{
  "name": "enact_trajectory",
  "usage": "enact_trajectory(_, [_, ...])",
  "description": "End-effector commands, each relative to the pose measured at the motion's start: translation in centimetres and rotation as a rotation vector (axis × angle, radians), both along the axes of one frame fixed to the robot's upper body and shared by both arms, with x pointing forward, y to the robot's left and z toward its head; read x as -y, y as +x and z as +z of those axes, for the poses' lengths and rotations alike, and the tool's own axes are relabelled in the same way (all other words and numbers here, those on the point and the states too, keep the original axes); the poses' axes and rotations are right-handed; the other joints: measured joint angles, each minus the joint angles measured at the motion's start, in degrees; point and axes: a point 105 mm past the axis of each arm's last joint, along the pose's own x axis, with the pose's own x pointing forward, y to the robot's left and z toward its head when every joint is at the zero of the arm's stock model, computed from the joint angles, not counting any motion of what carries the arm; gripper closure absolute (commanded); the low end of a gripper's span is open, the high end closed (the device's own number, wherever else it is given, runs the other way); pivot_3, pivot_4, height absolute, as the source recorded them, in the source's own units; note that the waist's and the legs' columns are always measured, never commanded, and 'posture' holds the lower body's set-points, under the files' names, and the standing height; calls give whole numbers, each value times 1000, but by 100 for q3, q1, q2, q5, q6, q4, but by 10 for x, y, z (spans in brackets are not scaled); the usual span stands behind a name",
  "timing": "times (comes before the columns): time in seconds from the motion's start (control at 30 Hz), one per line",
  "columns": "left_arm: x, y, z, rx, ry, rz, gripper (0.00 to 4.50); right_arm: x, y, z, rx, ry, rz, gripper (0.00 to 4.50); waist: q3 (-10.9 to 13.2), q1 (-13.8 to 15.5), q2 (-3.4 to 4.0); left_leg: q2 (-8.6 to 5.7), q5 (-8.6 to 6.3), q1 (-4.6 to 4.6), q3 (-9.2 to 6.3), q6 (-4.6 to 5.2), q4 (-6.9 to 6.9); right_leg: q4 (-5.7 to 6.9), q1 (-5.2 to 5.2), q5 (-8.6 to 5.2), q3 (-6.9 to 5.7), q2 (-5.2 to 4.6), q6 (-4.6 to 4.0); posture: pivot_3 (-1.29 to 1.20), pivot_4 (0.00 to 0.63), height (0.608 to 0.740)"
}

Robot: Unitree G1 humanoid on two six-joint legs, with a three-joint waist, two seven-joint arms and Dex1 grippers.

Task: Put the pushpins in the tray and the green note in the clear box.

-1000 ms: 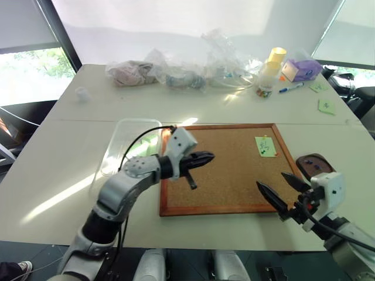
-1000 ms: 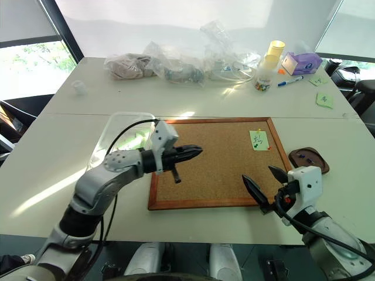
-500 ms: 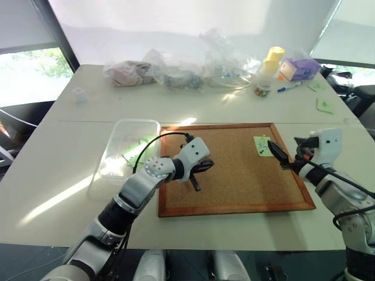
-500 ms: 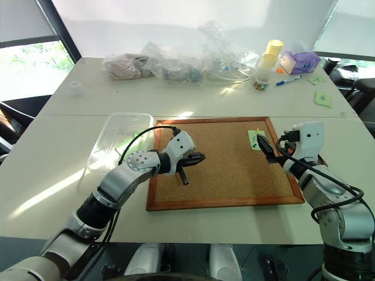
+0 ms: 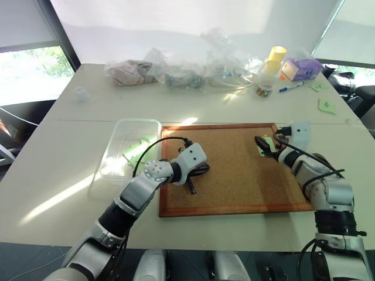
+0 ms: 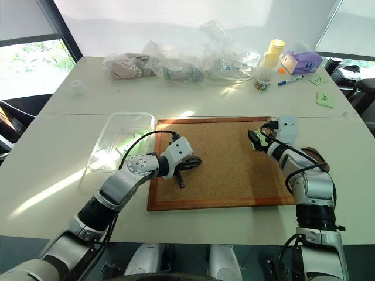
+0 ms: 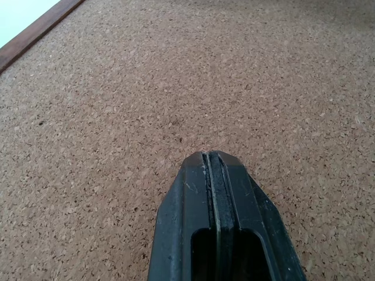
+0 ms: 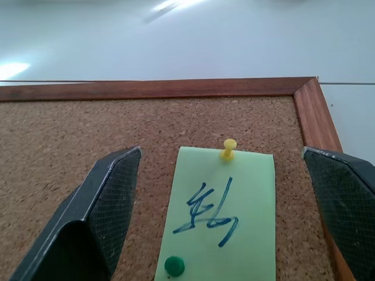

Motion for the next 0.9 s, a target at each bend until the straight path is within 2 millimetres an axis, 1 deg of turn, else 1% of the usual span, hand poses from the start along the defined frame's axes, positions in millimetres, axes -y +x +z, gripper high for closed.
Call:
enact_trajectory(0.03, [-2, -8, -16, -70, 36, -12, 4500, 4, 9, 11, 47, -20, 1, 50, -1, -4, 1, 0, 0, 0, 0, 0, 0, 1, 0, 0, 0, 0, 0, 0, 150, 740])
enact_trajectory(0.23, [-2, -8, -16, -74, 33, -14, 4500, 4, 15, 10, 50, -26, 10, 50, -1, -15, 2, 3, 0, 1, 0, 0, -1, 2, 0, 0, 0, 0, 1, 0, 150, 740])
enact_trajectory(0.27, [-2, -9, -16, -74, 33, -15, 4500, 4, 15, 10, 50, -27, 11, 282, -1, -16, 2, 4, 0, 2, 0, 0, -1, 2, 0, 0, 0, 0, 1, 0, 150, 740])
enact_trajectory(0.3, [-2, -9, -16, -74, 32, -15, 4500, 3, 16, 10, 51, -28, 13, 595, -1, -16, 3, 4, 0, 2, 0, 0, -1, 2, 0, 0, 0, 0, 1, 0, 150, 740])
enact_trajectory(0.37, [-2, -9, -16, -74, 32, -16, 4500, 2, 16, 10, 53, -28, 18, 1392, -1, -16, 2, 5, 0, 3, 0, 0, -1, 3, 0, 0, 0, 0, 1, 0, 150, 740])
enact_trajectory(0.43, [-2, -9, -16, -74, 33, -18, 4500, 1, 17, 9, 54, -30, 24, 2461, -1, -16, 2, 5, 0, 3, 0, 0, -1, 3, 0, 0, 0, 0, 1, 0, 150, 740])
enact_trajectory(0.47, [-2, -9, -16, -74, 34, -18, 4500, 0, 17, 9, 54, -30, 27, 2908, -1, -16, 2, 5, 0, 3, 0, 0, -1, 3, 0, 0, 0, 0, 1, 0, 150, 740])
enact_trajectory(0.5, [-3, -9, -16, -74, 34, -19, 4500, -1, 17, 9, 53, -31, 28, 3515, -2, -16, 3, 5, 0, 3, 0, 0, -1, 2, 0, 0, 0, 0, 1, 0, 150, 740])
enact_trajectory(0.53, [-3, -9, -16, -74, 34, -19, 4500, -2, 17, 8, 51, -30, 30, 3904, -2, -16, 3, 6, 0, 3, 1, 0, -1, 3, 0, 0, 0, 0, 1, 0, 150, 740])
enact_trajectory(0.57, [-3, -9, -16, -75, 36, -19, 4500, -2, 17, 7, 50, -29, 32, 4409, -1, -17, 3, 6, 0, 4, 0, 0, -2, 3, 0, 0, 0, 0, 1, 0, 150, 740])
enact_trajectory(0.73, [-9, -8, -18, -82, 49, -22, 4500, -2, 16, 8, 52, -26, 33, 4409, -2, -23, 3, 7, 0, 5, 1, 0, -2, 4, 0, 0, 0, 1, 1, 0, 150, 740])
enact_trajectory(0.9, [-12, -6, -21, -88, 68, -6, 4500, 2, 14, 14, 87, -44, 24, 4409, -2, -25, 3, 14, 0, 6, 1, 0, -3, 4, 0, 0, 0, 9, 0, 0, 150, 740])
